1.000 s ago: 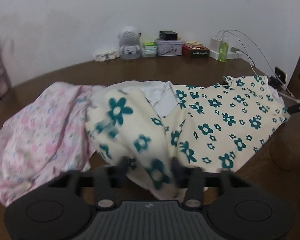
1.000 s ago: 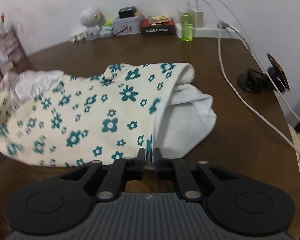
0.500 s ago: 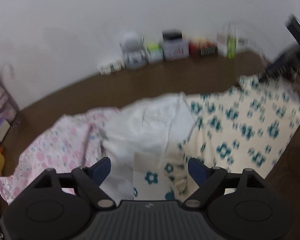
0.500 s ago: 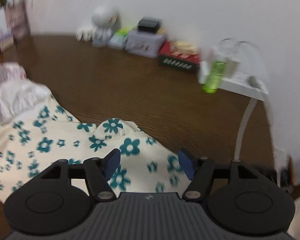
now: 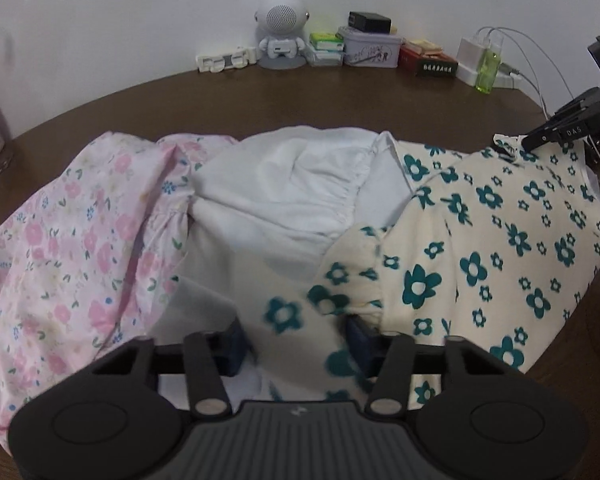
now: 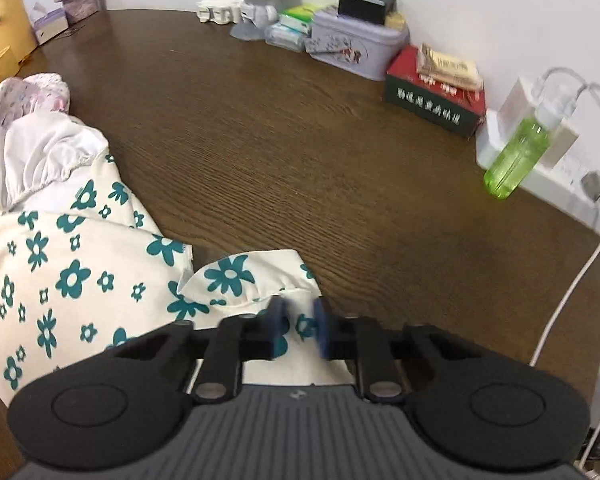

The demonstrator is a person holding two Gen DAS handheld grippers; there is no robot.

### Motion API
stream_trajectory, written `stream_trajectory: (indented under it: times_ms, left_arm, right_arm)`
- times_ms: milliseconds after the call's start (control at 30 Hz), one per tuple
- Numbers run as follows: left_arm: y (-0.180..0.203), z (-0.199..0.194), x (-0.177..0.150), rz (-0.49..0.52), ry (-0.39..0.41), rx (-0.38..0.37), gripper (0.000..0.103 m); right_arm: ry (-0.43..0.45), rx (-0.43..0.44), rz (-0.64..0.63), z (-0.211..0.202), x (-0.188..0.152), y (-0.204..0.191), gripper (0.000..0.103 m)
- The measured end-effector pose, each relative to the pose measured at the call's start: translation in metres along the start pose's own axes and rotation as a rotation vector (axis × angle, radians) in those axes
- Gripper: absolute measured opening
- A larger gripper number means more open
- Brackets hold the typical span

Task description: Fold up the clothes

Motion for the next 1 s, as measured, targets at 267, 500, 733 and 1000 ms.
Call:
stream_trajectory:
  times_ms: [267, 500, 733, 1000]
  left_arm:
    - [0.007, -0.018, 0.005, 0.031, 0.073, -0.008, 0.006]
    - [-0.012, -0.086, -0.031, 0.027, 0.237, -0.024, 0.005]
    - [-0.01, -0.094, -0.1, 0.046, 0.143, -0.06, 0.008]
    - [-0.011, -0.109, -0.105, 0.069, 0.152, -0.046, 0.065]
  right_arm:
    - [0.174, -0.031, -0.092, -0.053, -0.018, -0.027, 0.001]
    - [0.38, -0.023, -0.221, -0.159, -0.099, -0.097, 0.001]
    - [0.266, 0.095, -0.217, -0.188, -0.232, -0.154, 0.001]
    - [0.194, 0.122, -0.001, -0.163, -0.286, -0.15, 0.018]
Point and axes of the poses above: each gripper's, at about its wrist camera, not at the fingertips, and z roughly the way its jaws point, y to its right, x to its top, the point moved 1 cm from there along z, roughly the way its jaws point, and after that the axes turned 5 degrees about x, right-handed, at the moved point
